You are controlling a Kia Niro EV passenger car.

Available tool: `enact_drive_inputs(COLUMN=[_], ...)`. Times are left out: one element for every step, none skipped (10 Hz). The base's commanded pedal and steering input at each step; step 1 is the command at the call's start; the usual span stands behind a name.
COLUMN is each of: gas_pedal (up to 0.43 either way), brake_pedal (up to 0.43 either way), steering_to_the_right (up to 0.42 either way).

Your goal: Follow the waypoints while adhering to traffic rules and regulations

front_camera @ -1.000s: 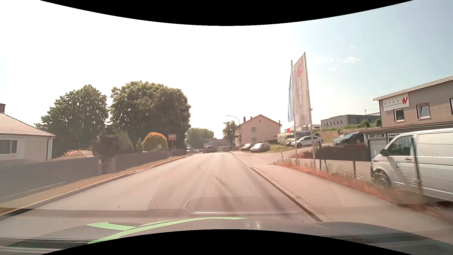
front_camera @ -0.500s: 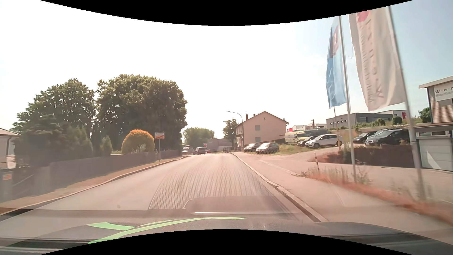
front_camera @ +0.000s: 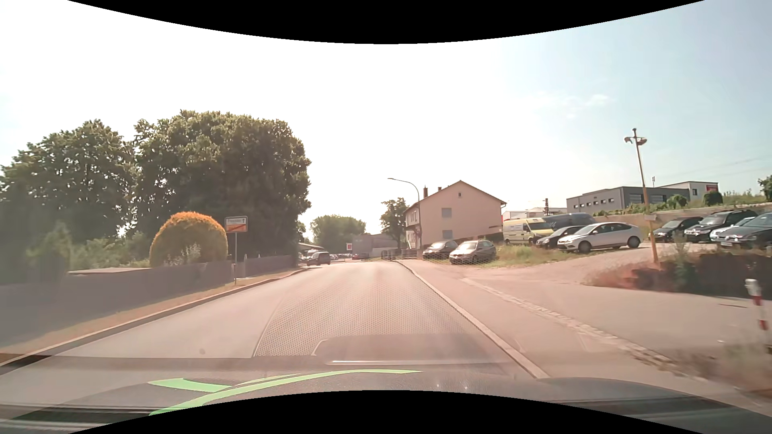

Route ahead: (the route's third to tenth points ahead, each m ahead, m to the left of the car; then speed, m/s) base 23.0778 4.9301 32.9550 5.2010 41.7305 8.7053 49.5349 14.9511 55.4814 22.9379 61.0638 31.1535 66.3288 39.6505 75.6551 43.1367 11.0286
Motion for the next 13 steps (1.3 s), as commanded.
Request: enact_drive_inputs(gas_pedal=[0.059,0.039,0.02,0.008,0.008,0.008,0.008,0.008,0.008,0.008,0.008,0.008,0.008], brake_pedal=[0.0,0.0,0.0,0.0,0.0,0.0,0.0,0.0,0.0,0.0,0.0,0.0,0.0], steering_to_the_right=[-0.004,-0.003,-0.002,0.002,0.002,0.002,0.002,0.002,0.001,0.001,0.001,-0.001,-0.004])
